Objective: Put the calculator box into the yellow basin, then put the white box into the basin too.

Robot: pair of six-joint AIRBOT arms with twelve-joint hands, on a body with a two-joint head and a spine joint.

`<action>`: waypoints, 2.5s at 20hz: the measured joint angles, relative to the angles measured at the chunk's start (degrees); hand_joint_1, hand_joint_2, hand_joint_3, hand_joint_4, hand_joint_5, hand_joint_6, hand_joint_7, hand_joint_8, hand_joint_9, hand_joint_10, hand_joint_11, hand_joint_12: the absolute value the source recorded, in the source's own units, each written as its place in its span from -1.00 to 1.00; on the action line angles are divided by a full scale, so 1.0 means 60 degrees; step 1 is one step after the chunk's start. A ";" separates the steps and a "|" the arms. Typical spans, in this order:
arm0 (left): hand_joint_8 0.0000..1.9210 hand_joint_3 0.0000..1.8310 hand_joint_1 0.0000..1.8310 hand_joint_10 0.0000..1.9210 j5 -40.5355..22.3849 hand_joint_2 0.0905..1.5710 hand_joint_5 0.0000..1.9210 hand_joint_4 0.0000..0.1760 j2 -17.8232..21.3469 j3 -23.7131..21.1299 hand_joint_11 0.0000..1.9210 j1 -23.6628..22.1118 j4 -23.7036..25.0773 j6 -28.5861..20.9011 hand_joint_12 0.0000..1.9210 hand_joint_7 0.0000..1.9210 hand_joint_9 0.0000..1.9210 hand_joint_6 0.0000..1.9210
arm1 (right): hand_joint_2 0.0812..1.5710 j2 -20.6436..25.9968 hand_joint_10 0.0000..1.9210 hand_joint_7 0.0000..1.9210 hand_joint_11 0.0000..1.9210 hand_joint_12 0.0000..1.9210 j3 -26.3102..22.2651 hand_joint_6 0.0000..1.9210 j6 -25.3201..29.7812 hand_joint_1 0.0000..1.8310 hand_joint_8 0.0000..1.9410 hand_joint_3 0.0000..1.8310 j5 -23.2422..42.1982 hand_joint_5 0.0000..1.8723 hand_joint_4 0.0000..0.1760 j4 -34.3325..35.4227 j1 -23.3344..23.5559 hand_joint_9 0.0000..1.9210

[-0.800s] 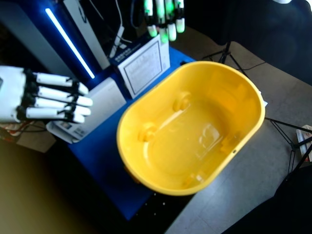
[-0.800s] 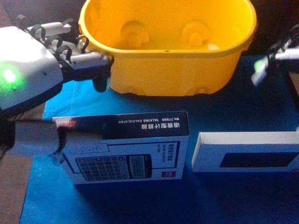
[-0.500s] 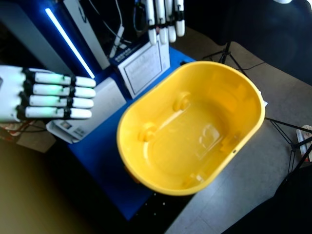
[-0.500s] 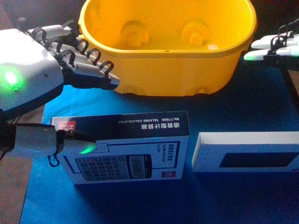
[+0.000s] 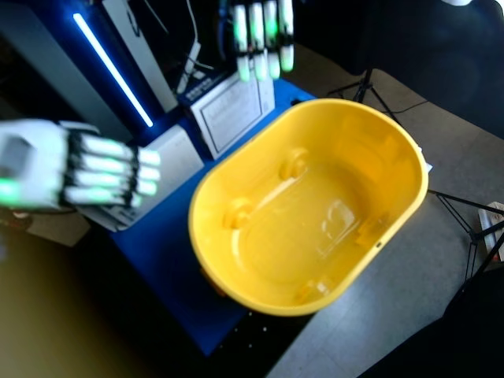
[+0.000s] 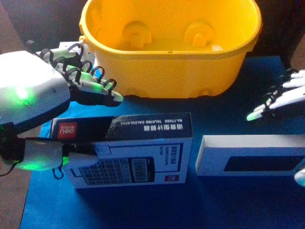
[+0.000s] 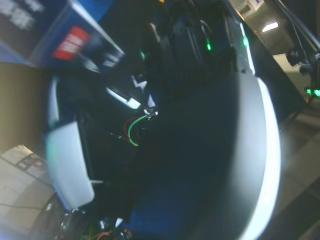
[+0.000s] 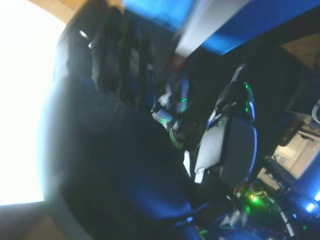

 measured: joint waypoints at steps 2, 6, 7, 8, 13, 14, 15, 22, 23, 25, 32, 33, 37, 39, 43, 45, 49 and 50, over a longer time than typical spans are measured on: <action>-1.00 -1.00 -0.35 -1.00 -0.0153 0.31 -0.41 -1.00 -0.0066 0.0033 -0.85 0.0058 -0.0025 0.0018 -0.03 -0.45 -0.44 -0.99 | 0.24 -0.0262 -0.26 -0.64 -1.00 0.10 0.0182 -1.00 -0.0011 -0.43 -1.00 -1.00 0.0029 -0.63 -1.00 0.0288 -0.0047 -0.96; -1.00 -1.00 -0.38 -1.00 -0.0302 0.31 -0.42 -1.00 -0.0397 0.0299 -0.85 0.0546 -0.0506 0.0025 -0.04 -0.45 -0.44 -1.00 | 0.24 -0.0976 -0.33 -0.59 -1.00 0.32 0.0605 -0.98 -0.0007 -0.40 -0.98 -1.00 0.0022 -0.56 -1.00 0.0463 -0.0353 -0.86; -1.00 -1.00 -0.13 -1.00 -0.0335 0.32 -0.42 -1.00 -0.0452 0.0306 -0.85 0.0565 -0.0565 0.0029 -0.03 -0.46 -0.44 -0.99 | 0.24 -0.1064 -0.35 -0.62 -1.00 0.24 0.0630 -1.00 -0.0029 -0.33 -1.00 -1.00 0.0062 -0.60 -1.00 0.0703 -0.0514 -0.91; -1.00 -1.00 -0.35 -1.00 -0.0346 0.31 -0.41 -1.00 -0.0554 0.0339 -0.85 0.0576 -0.0572 0.0036 -0.04 -0.45 -0.44 -0.99 | 0.29 -0.1078 -0.30 -0.57 -1.00 0.41 0.0641 -0.99 -0.0011 -0.26 -0.98 -0.99 0.0106 -0.57 -1.00 0.0954 -0.0758 -0.86; -0.97 -1.00 0.06 -0.96 -0.0430 0.25 -0.24 -1.00 -0.0871 0.0455 -0.75 0.0889 -0.0816 -0.0040 0.14 -0.28 -0.31 -0.96 | 0.52 -0.1257 0.44 -0.34 -0.32 0.90 0.0798 0.31 -0.0022 0.61 0.36 -1.00 0.0149 -0.22 -1.00 0.1064 -0.1005 -0.21; -0.98 -1.00 0.24 -0.94 -0.0463 0.27 -0.15 -1.00 -0.0878 0.0459 -0.58 0.0933 -0.0874 -0.0033 0.20 -0.20 -0.19 -0.97 | 0.52 -0.1304 0.42 -0.32 -0.33 0.90 0.0838 0.38 -0.0033 0.61 0.30 -1.00 0.0175 -0.20 -1.00 0.1089 -0.1005 -0.22; -0.97 -0.99 0.24 -0.88 -0.0463 0.44 -0.10 -1.00 -0.0907 0.0525 -0.29 0.0933 -0.0892 -0.0040 0.32 -0.04 0.04 0.14 | 0.53 -0.1326 0.53 -0.28 -0.31 0.80 0.0852 0.45 -0.0055 0.50 0.29 -1.00 0.0175 -0.21 -1.00 0.1100 -0.1005 -0.20; -0.05 -1.00 0.51 0.20 -0.0816 0.37 -0.12 -1.00 -0.1056 0.0707 -0.06 0.1060 -0.1271 -0.0135 0.41 0.08 0.11 0.00 | 0.58 -0.1333 0.48 -0.35 -0.41 0.96 0.0874 0.63 -0.0925 0.60 0.28 -1.00 0.0685 -0.41 -1.00 0.1902 -0.1009 -0.26; 0.03 -1.00 0.50 0.27 -0.0896 0.40 -0.16 -1.00 -0.1053 0.0758 -0.10 0.1071 -0.1260 -0.0098 0.37 0.02 0.02 0.05 | 0.58 -0.1333 0.46 -0.35 -0.45 0.95 0.0907 0.64 -0.0925 0.60 0.29 -1.00 0.0878 -0.39 -1.00 0.2116 -0.1020 -0.26; 0.12 -1.00 0.50 0.30 -0.1217 0.42 -0.21 -1.00 -0.1005 0.0834 -0.03 0.1082 -0.1260 -0.0328 0.34 -0.02 0.00 0.10 | 0.57 -0.1326 0.44 -0.33 -0.48 0.94 0.0943 0.62 -0.0998 0.60 0.31 -1.00 0.1111 -0.37 -1.00 0.2255 -0.1045 -0.25; 0.11 -1.00 0.49 0.32 -0.3373 0.43 -0.16 -1.00 -0.0710 0.0783 -0.24 0.0692 -0.0984 -0.0470 0.42 -0.02 -0.08 0.16 | 0.54 -0.1668 0.41 -0.33 -0.34 0.87 0.1111 0.51 -0.1056 0.61 0.27 -1.00 0.1089 -0.33 -1.00 0.2277 -0.1045 -0.22; 0.10 -1.00 0.49 0.33 -0.3555 0.44 -0.22 -1.00 -0.0710 0.0783 -0.24 0.0506 -0.0867 -0.0481 0.41 0.01 -0.12 0.23 | 0.54 -0.1676 0.41 -0.34 -0.34 0.87 0.1115 0.50 -0.1056 0.61 0.28 -1.00 0.1100 -0.33 -1.00 0.2266 -0.1045 -0.22; 0.12 -1.00 0.49 0.33 -0.4543 0.44 -0.23 -1.00 -0.0933 0.0973 -0.24 0.0044 -0.0692 -0.0488 0.41 -0.01 -0.11 0.24 | 0.55 -0.1832 0.43 -0.34 -0.33 0.88 0.1337 0.48 -0.1064 0.61 0.32 -1.00 0.1096 -0.35 -1.00 0.2371 -0.1045 -0.22; 0.11 -1.00 0.49 0.32 -0.4692 0.43 -0.16 -1.00 -0.1260 0.1297 -0.24 -0.0441 -0.0685 -0.0495 0.42 -0.02 -0.08 0.16 | 0.52 -0.1909 0.39 -0.29 -0.29 0.85 0.1348 0.39 -0.1075 0.62 0.24 -1.00 0.1115 -0.32 -1.00 0.2481 -0.1045 -0.16; 0.11 -1.00 0.49 0.33 -0.5413 0.44 -0.22 -1.00 -0.1537 0.1490 -0.24 -0.0656 -0.0878 0.0208 0.41 0.01 -0.12 0.23 | 0.51 -0.2073 0.42 -0.27 -0.32 0.87 0.1508 0.36 -0.1071 0.62 0.23 -1.00 0.1155 -0.31 -1.00 0.2484 -0.1045 -0.17; 0.13 -1.00 0.49 0.35 -0.5533 0.44 -0.21 -1.00 -0.1672 0.1494 -0.24 -0.0659 -0.1100 0.1111 0.42 -0.03 -0.10 0.21 | 0.52 -0.2211 0.44 -0.28 -0.33 0.88 0.1668 0.40 -0.1067 0.62 0.23 -1.00 0.1206 -0.32 -1.00 0.2510 -0.1042 -0.18; 0.11 -1.00 0.49 0.32 -0.5759 0.43 -0.16 -1.00 -0.1734 0.1606 -0.24 -0.0739 -0.1428 0.2160 0.42 -0.02 -0.08 0.16 | 0.52 -0.2412 0.45 -0.26 -0.32 0.87 0.1825 0.34 -0.1071 0.62 0.24 -1.00 0.1300 -0.31 -1.00 0.2506 -0.1038 -0.18; 0.11 -1.00 0.49 0.33 -0.5854 0.44 -0.22 -1.00 -0.1767 0.1588 -0.24 -0.0739 -0.1654 0.2794 0.41 0.01 -0.12 0.23 | 0.52 -0.2561 0.44 -0.26 -0.32 0.87 0.1909 0.37 -0.1071 0.62 0.23 -1.00 0.1308 -0.32 -1.00 0.2532 -0.1020 -0.17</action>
